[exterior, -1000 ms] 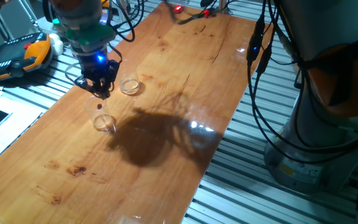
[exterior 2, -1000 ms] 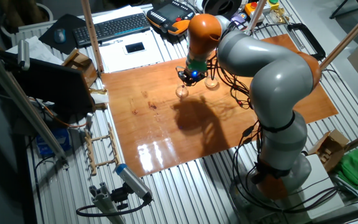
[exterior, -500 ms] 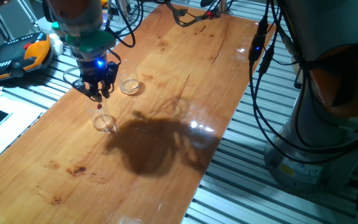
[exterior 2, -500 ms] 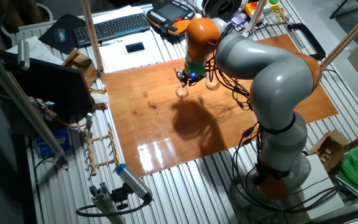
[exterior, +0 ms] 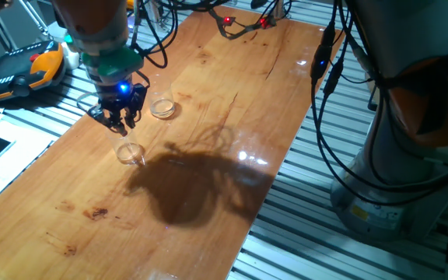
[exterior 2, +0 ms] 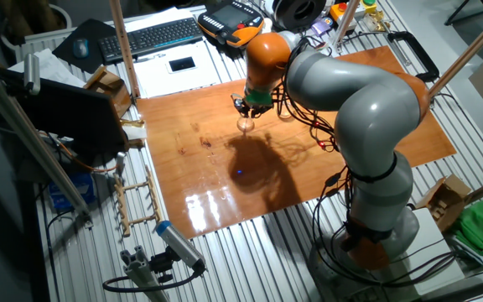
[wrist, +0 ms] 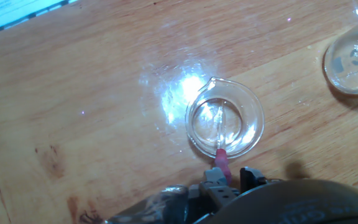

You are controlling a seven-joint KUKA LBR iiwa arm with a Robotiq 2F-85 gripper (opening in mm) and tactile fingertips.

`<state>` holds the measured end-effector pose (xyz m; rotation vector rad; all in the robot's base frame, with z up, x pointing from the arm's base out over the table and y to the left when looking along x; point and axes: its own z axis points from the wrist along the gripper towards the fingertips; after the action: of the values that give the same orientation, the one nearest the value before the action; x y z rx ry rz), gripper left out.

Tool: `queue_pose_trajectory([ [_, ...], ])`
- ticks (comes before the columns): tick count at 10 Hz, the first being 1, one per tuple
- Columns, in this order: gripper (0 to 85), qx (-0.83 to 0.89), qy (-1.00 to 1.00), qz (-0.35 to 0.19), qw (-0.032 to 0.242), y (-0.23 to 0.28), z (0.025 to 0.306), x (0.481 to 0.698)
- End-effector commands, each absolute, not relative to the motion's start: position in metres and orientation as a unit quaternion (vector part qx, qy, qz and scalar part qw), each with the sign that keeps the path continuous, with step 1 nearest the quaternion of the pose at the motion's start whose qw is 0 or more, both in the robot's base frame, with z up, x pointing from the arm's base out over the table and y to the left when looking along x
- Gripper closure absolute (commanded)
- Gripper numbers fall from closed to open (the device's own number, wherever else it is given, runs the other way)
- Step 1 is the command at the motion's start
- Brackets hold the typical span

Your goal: Transfer liquid using a dropper

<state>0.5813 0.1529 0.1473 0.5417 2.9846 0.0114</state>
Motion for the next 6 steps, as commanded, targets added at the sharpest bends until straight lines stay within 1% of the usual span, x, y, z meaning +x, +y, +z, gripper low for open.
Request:
queue_pose_trajectory([
  [1,58.3,0.18,0.982,0.002,0.054,0.153,0.147,0.582],
  [3,52.0,0.183,0.982,-0.001,0.057,0.154,0.142,0.582],
  [6,51.3,0.189,0.98,0.0,0.059,0.156,0.135,0.583],
])
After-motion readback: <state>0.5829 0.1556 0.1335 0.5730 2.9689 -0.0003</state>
